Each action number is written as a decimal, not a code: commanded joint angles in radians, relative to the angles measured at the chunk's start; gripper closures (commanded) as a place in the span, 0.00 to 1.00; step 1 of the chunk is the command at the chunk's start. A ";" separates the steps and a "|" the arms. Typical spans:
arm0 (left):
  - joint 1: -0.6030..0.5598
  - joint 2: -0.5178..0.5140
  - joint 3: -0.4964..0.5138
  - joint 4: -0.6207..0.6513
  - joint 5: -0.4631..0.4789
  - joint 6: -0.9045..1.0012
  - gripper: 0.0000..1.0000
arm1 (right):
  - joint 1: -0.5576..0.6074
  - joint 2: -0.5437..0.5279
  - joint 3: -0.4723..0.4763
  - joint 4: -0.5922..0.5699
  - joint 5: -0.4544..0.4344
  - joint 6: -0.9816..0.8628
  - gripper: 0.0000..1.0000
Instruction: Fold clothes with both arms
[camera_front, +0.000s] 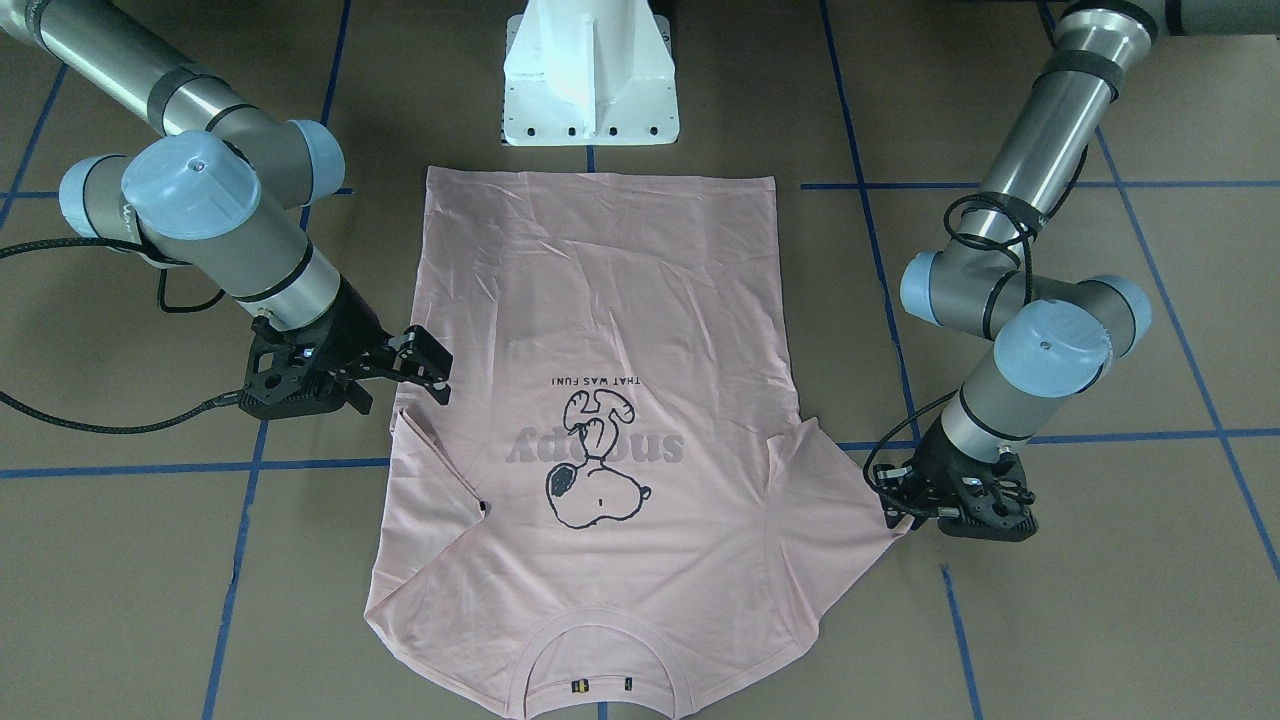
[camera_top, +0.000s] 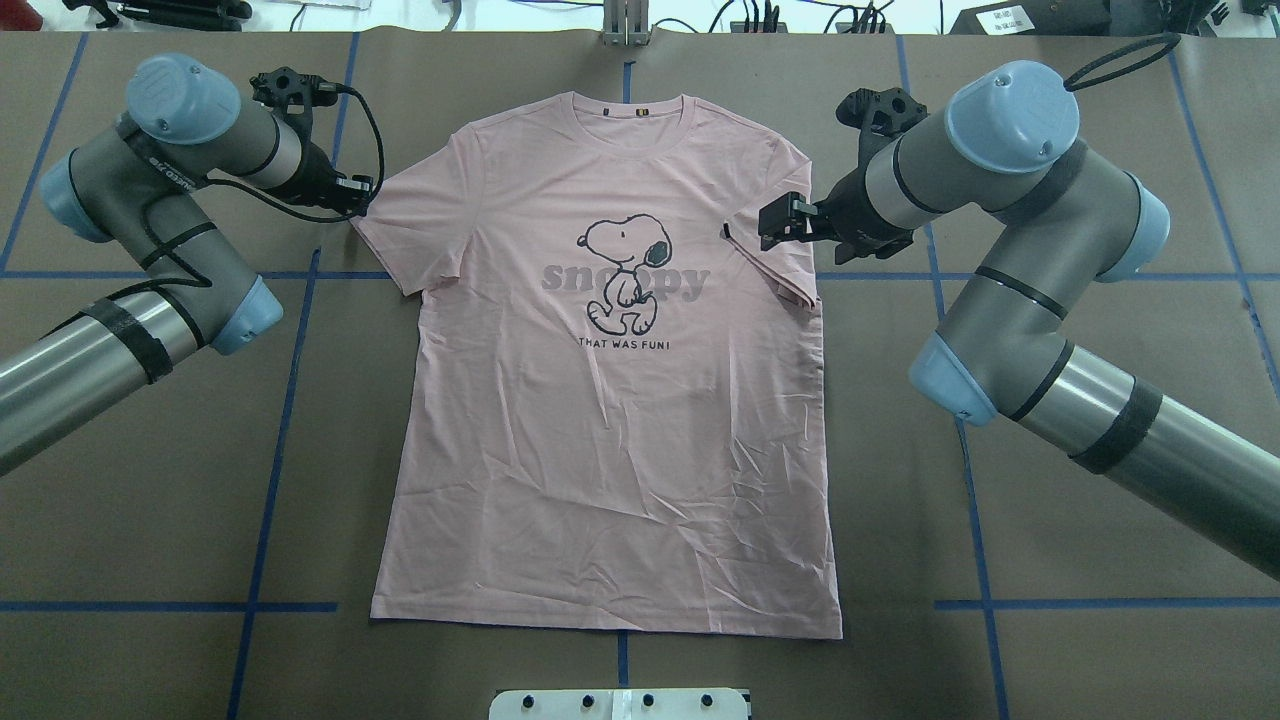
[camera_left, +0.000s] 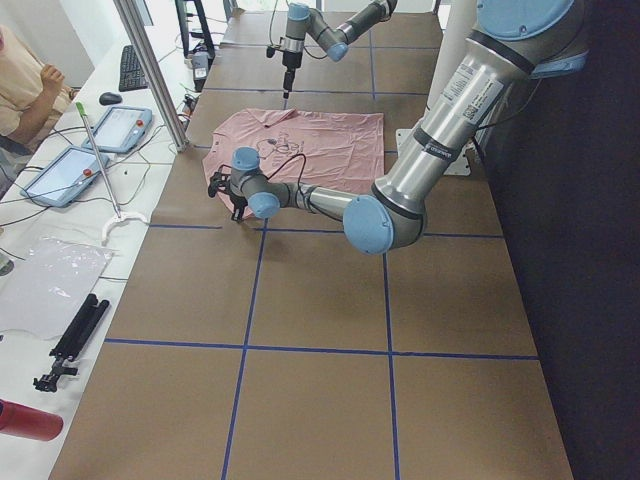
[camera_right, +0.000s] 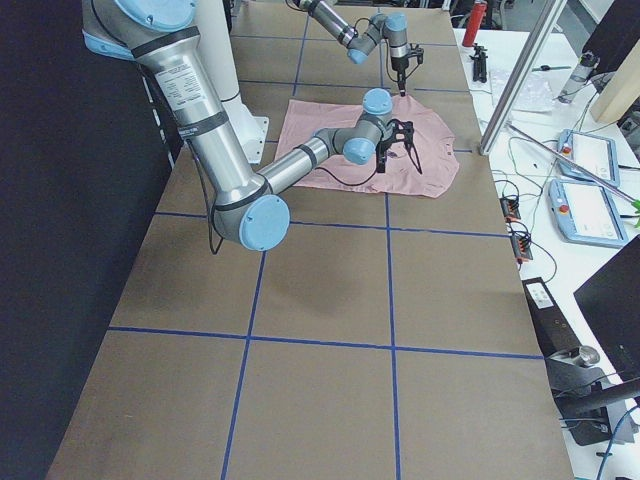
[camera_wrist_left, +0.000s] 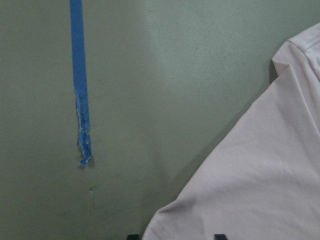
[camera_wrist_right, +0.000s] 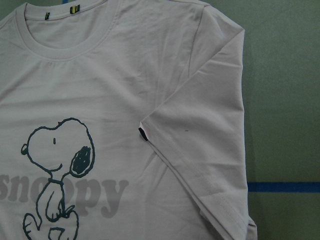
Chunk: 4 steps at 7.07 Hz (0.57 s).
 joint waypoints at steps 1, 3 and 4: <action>-0.001 0.001 0.005 0.001 0.011 0.003 1.00 | 0.000 -0.002 -0.006 0.000 -0.002 0.000 0.00; -0.018 -0.028 -0.033 0.012 0.003 -0.011 1.00 | -0.003 -0.002 -0.006 0.000 -0.015 0.000 0.00; -0.017 -0.036 -0.058 0.009 0.002 -0.077 1.00 | -0.005 -0.002 -0.006 0.000 -0.015 0.000 0.00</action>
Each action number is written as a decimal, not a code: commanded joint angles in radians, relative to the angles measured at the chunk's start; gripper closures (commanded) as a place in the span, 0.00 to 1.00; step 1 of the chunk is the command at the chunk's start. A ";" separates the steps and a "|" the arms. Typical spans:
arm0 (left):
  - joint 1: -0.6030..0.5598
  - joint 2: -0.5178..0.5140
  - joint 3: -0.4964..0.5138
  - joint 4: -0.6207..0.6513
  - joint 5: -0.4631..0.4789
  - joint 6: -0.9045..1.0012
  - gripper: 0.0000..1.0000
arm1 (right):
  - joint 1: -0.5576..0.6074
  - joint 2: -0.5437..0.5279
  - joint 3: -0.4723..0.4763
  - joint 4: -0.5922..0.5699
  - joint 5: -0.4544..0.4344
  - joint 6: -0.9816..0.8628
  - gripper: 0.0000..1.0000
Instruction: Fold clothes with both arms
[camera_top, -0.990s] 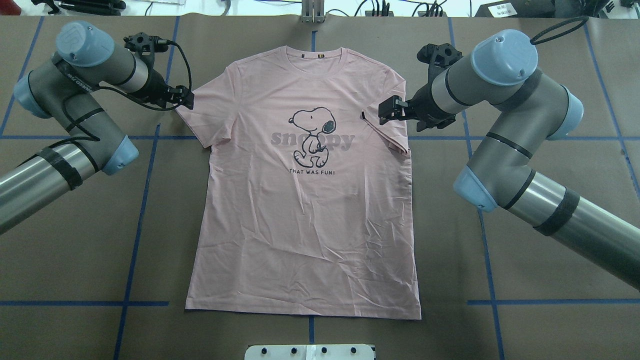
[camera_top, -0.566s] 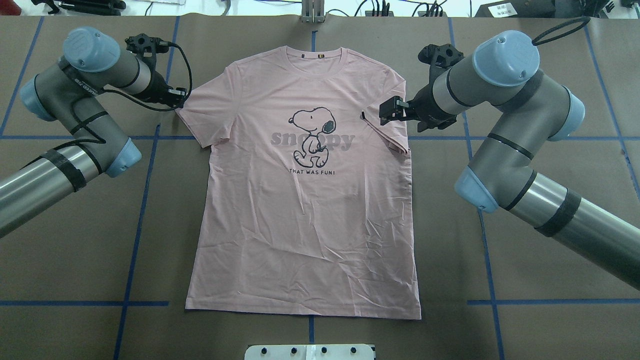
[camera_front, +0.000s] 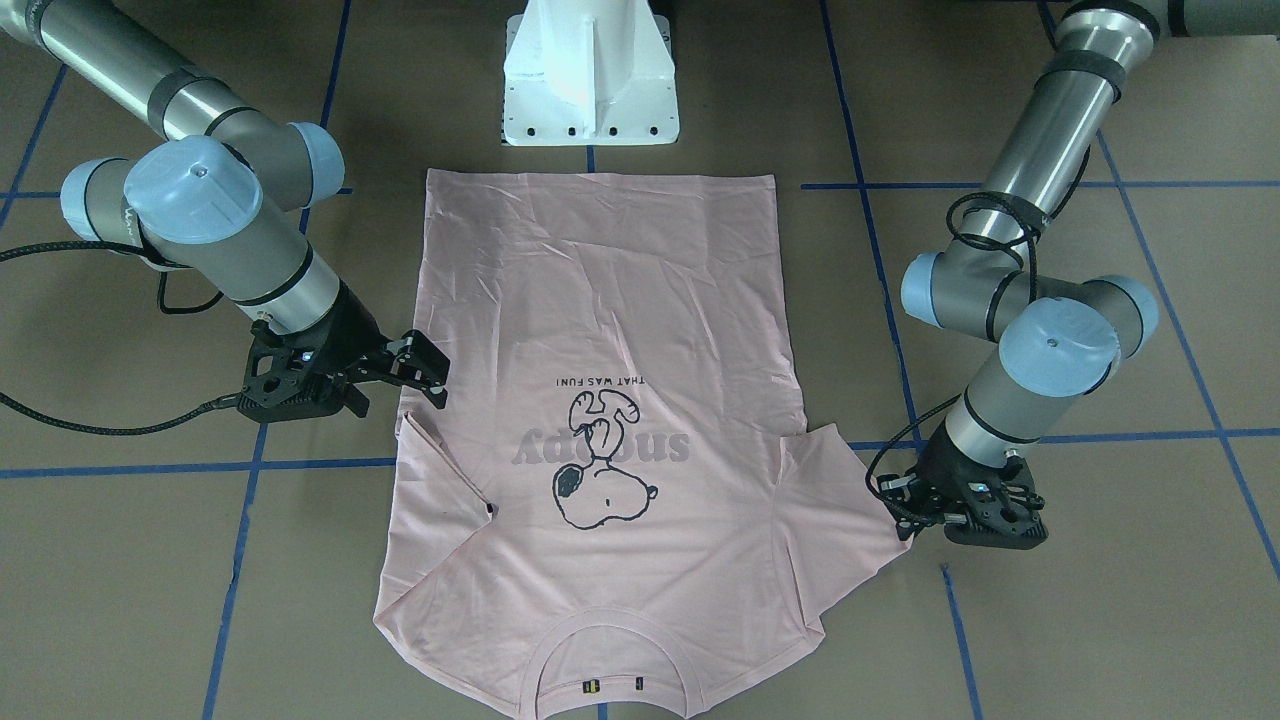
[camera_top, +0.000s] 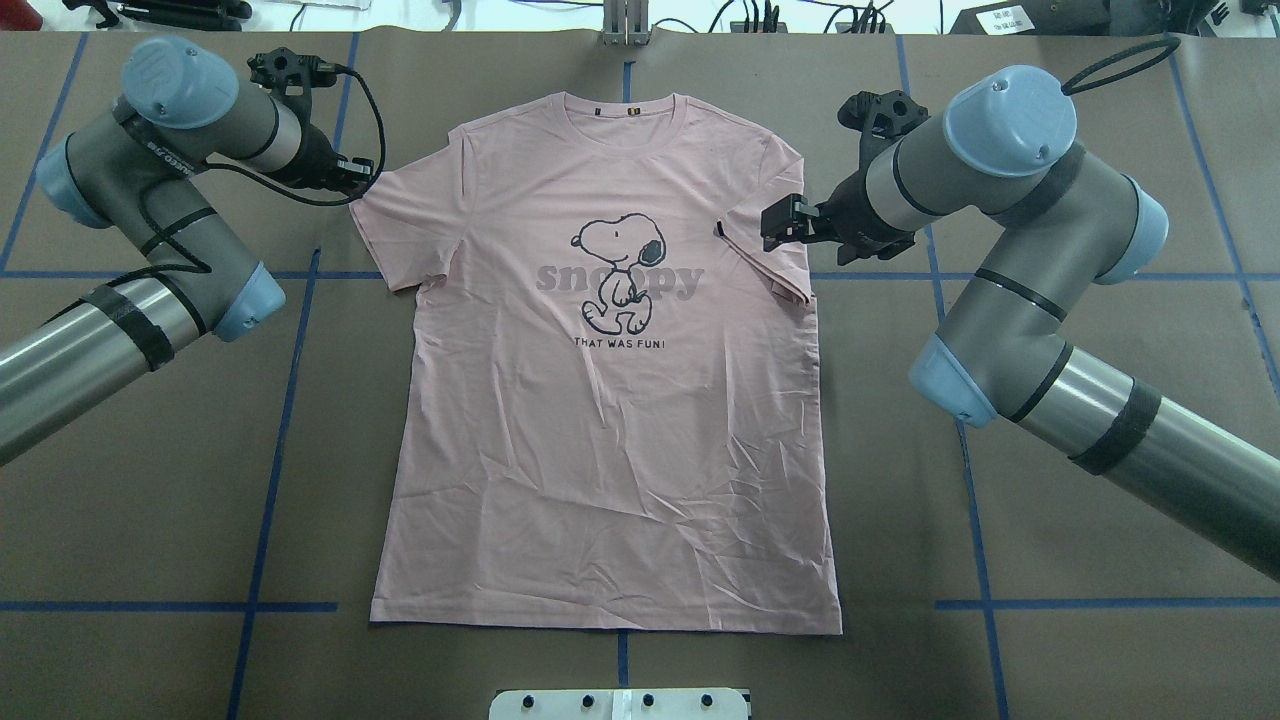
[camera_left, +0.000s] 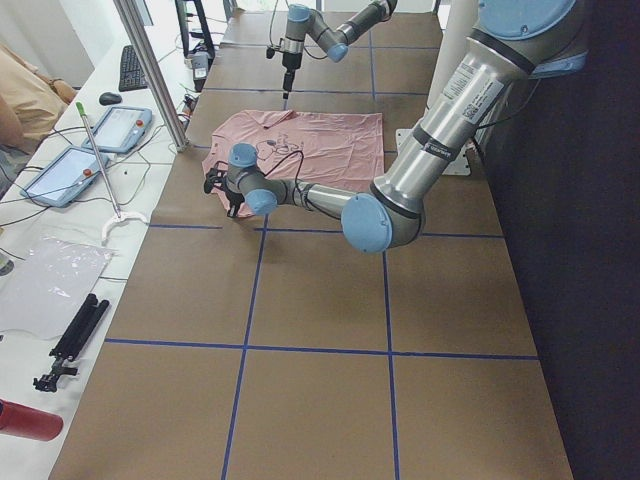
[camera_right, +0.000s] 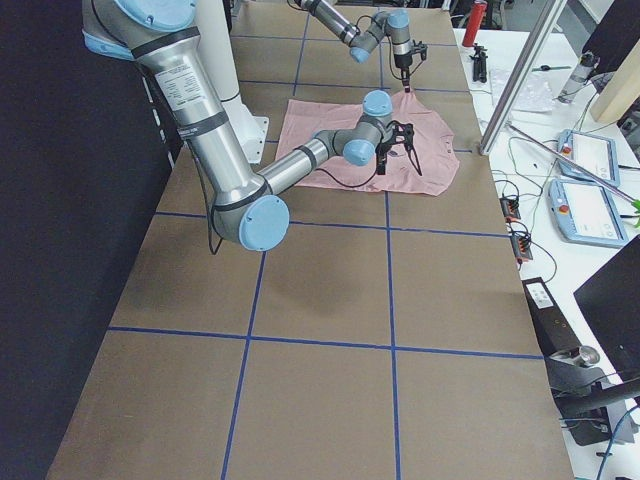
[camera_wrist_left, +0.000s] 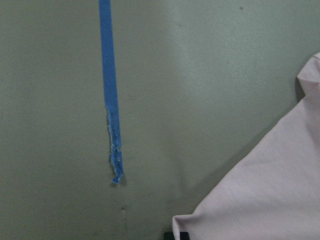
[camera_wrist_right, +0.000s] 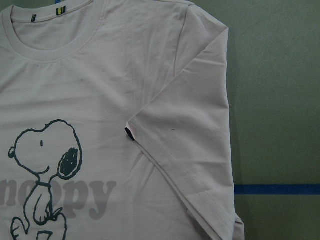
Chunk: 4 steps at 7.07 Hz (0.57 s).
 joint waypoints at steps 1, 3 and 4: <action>0.014 -0.021 -0.031 -0.001 0.000 -0.100 1.00 | -0.003 0.000 0.000 0.000 -0.002 0.000 0.00; 0.104 -0.083 -0.025 0.008 0.079 -0.209 1.00 | -0.008 -0.001 -0.002 -0.002 -0.002 0.000 0.00; 0.144 -0.119 -0.010 0.006 0.140 -0.225 1.00 | -0.011 -0.004 -0.003 -0.002 -0.002 0.000 0.00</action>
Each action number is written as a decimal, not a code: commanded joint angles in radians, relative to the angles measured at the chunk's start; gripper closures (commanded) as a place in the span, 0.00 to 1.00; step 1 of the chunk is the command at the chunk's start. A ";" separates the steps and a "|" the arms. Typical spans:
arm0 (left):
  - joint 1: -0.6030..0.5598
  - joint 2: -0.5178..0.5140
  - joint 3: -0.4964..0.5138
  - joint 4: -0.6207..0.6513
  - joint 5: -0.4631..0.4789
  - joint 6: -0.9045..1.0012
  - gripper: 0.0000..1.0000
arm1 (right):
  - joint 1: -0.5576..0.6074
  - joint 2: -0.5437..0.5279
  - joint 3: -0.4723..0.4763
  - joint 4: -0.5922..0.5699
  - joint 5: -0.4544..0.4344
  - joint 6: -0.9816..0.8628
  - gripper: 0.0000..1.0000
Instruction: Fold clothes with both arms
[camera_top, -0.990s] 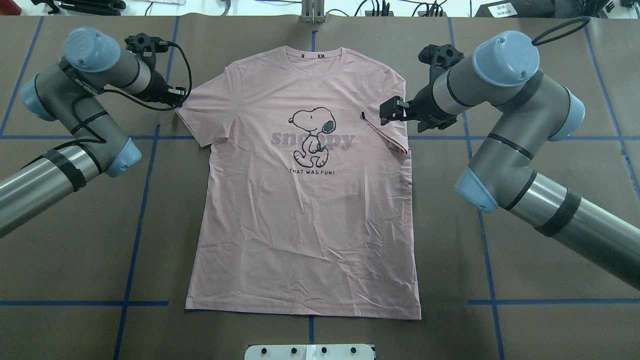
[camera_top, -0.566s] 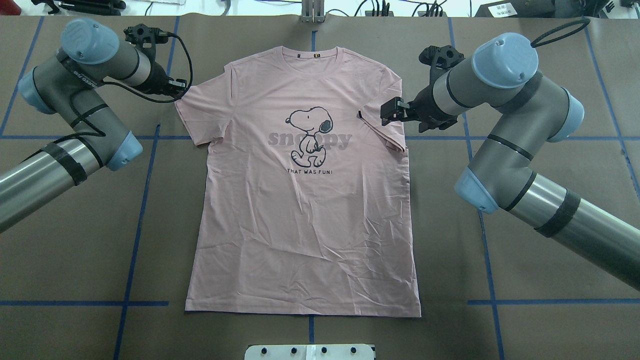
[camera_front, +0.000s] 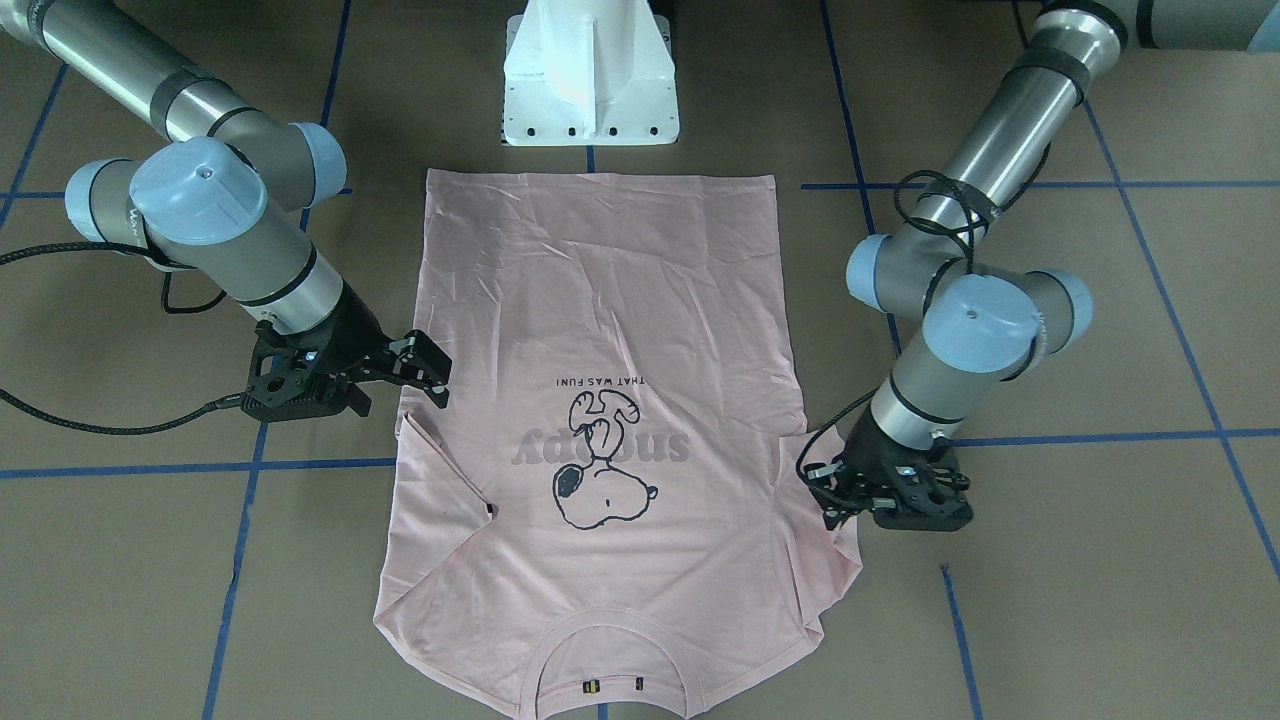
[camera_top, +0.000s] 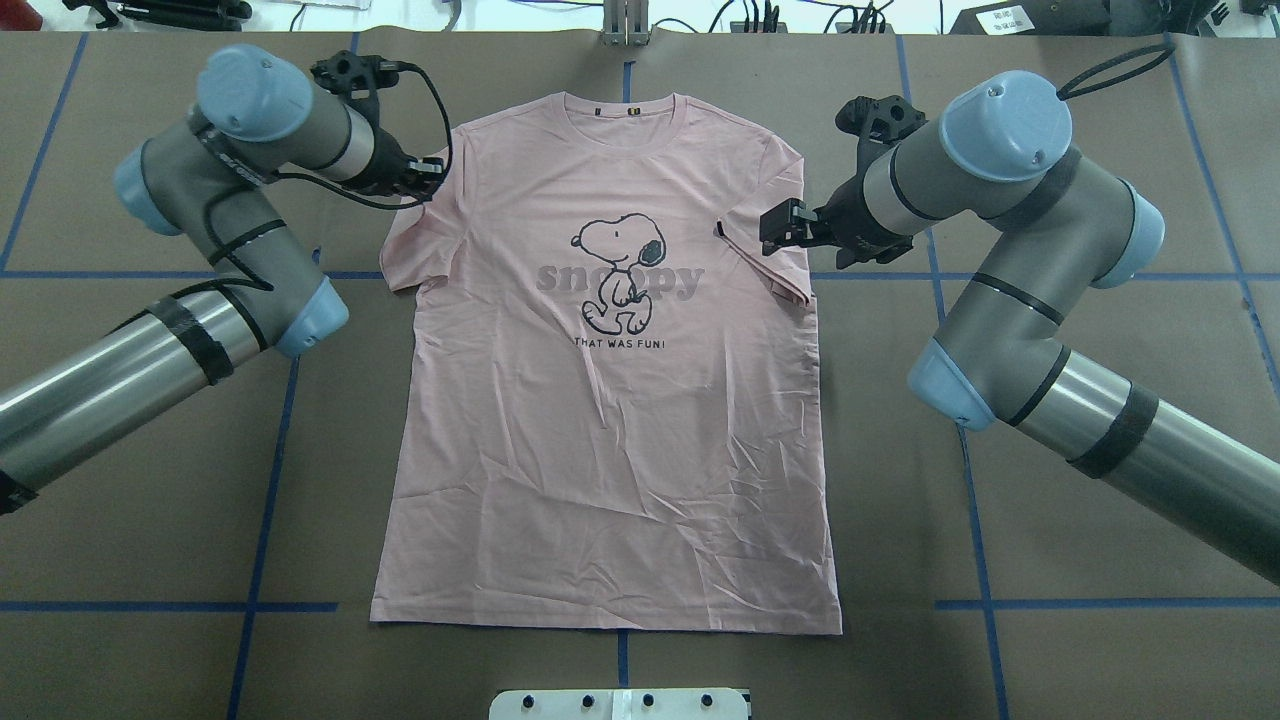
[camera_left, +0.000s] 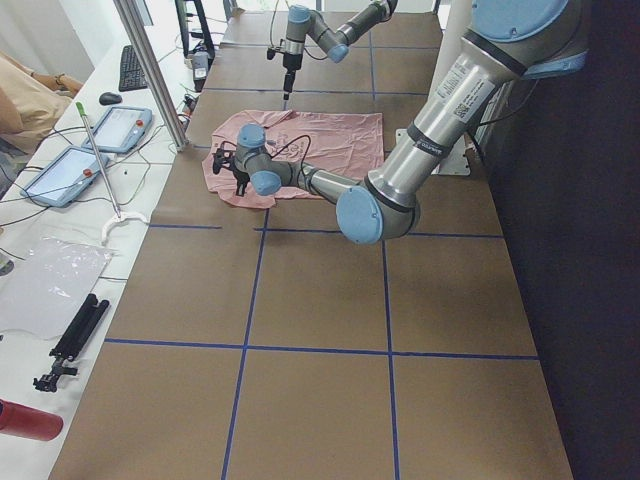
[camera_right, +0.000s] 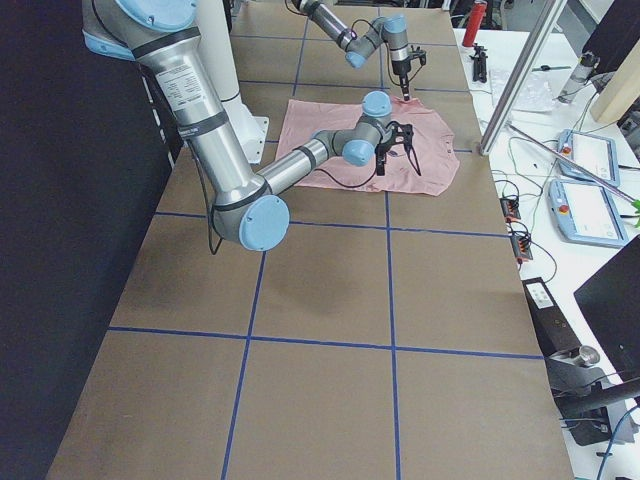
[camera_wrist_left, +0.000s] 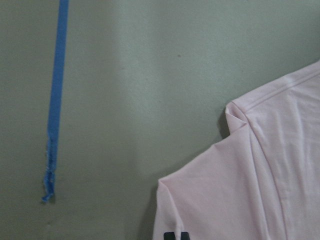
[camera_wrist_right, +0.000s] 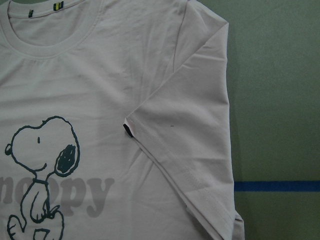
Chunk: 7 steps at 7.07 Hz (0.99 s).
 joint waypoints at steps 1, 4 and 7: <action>0.053 -0.061 0.042 0.001 0.073 -0.043 1.00 | -0.005 -0.004 -0.001 0.000 0.000 0.000 0.00; 0.053 -0.113 0.109 -0.004 0.140 -0.043 1.00 | -0.012 -0.002 -0.003 0.000 -0.005 0.000 0.00; 0.051 -0.118 0.113 -0.008 0.145 -0.041 0.89 | -0.018 -0.002 -0.004 0.000 -0.005 0.000 0.00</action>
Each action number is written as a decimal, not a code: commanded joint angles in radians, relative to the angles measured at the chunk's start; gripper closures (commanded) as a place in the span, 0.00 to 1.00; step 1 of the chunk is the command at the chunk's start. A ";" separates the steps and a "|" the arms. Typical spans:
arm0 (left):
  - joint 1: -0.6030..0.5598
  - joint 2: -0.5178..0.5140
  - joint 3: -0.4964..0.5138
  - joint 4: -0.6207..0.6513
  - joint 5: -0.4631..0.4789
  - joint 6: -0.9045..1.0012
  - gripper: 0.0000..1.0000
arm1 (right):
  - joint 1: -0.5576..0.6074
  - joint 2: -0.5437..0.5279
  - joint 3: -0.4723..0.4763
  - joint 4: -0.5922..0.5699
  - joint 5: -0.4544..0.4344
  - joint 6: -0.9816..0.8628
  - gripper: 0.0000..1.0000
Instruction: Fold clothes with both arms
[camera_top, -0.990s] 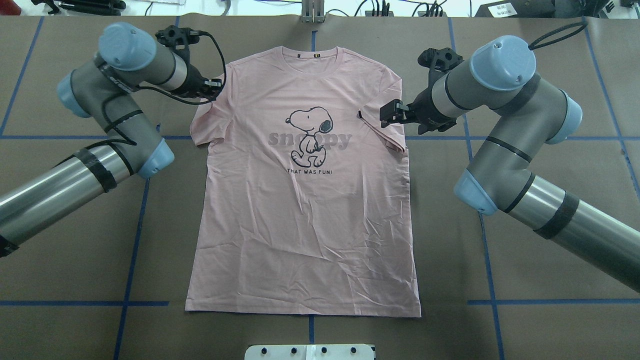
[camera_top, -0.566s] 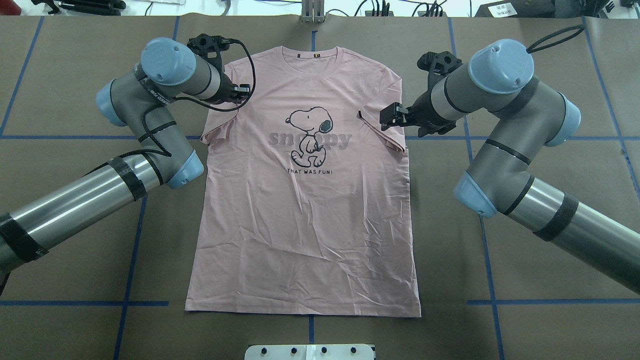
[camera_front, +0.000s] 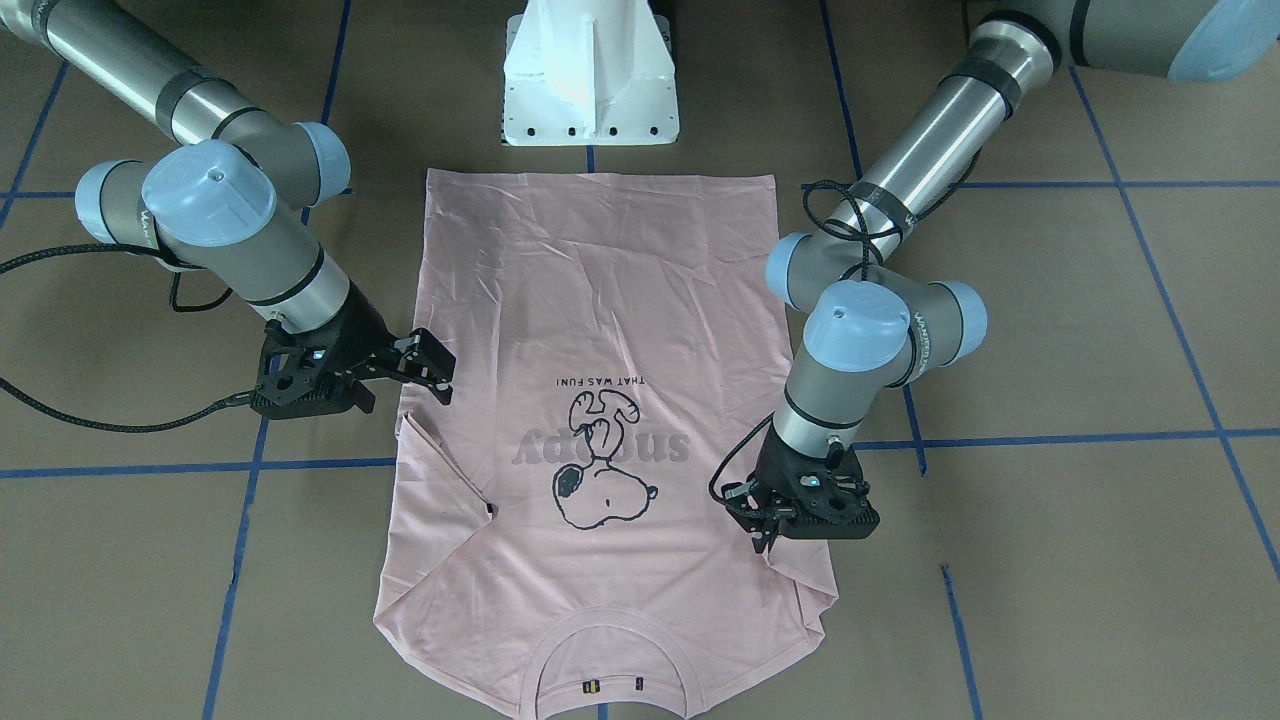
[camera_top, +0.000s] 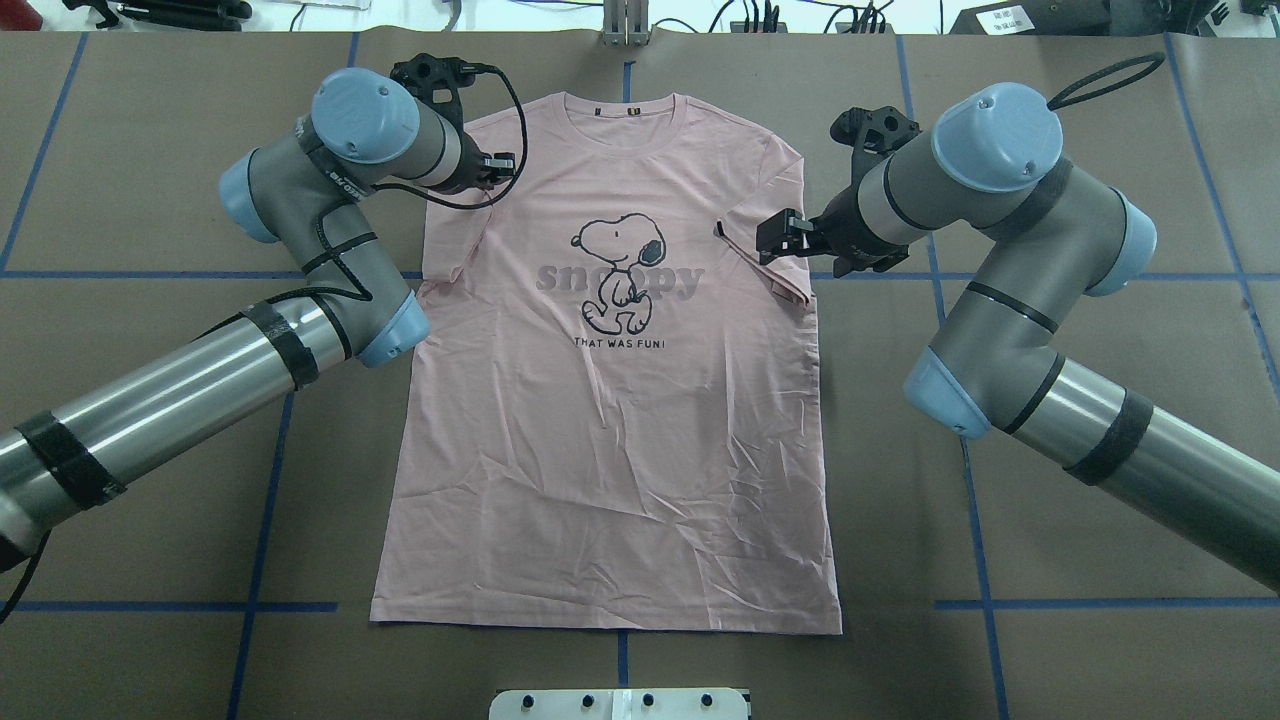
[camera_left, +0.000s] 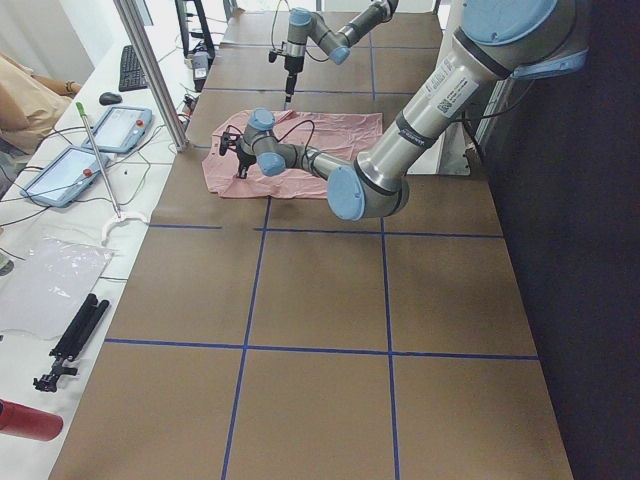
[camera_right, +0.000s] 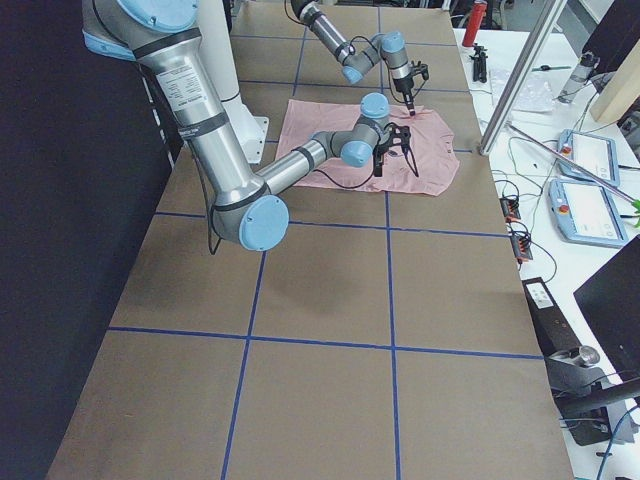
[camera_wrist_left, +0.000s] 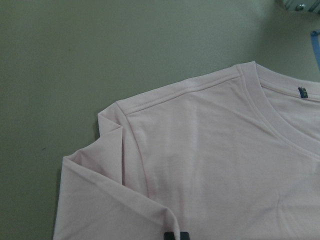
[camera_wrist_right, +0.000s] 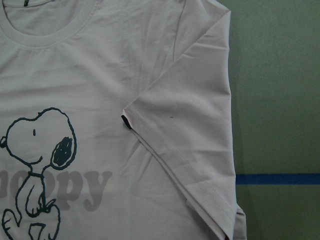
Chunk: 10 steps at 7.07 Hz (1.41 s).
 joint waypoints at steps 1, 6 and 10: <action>0.001 -0.001 0.001 -0.004 0.000 0.001 0.40 | -0.005 -0.001 -0.010 0.002 0.000 -0.001 0.00; 0.077 0.244 -0.454 0.011 -0.006 -0.099 0.27 | -0.202 -0.020 0.147 -0.014 -0.161 0.338 0.00; 0.118 0.392 -0.617 0.016 -0.002 -0.137 0.21 | -0.633 -0.258 0.551 -0.356 -0.583 0.781 0.03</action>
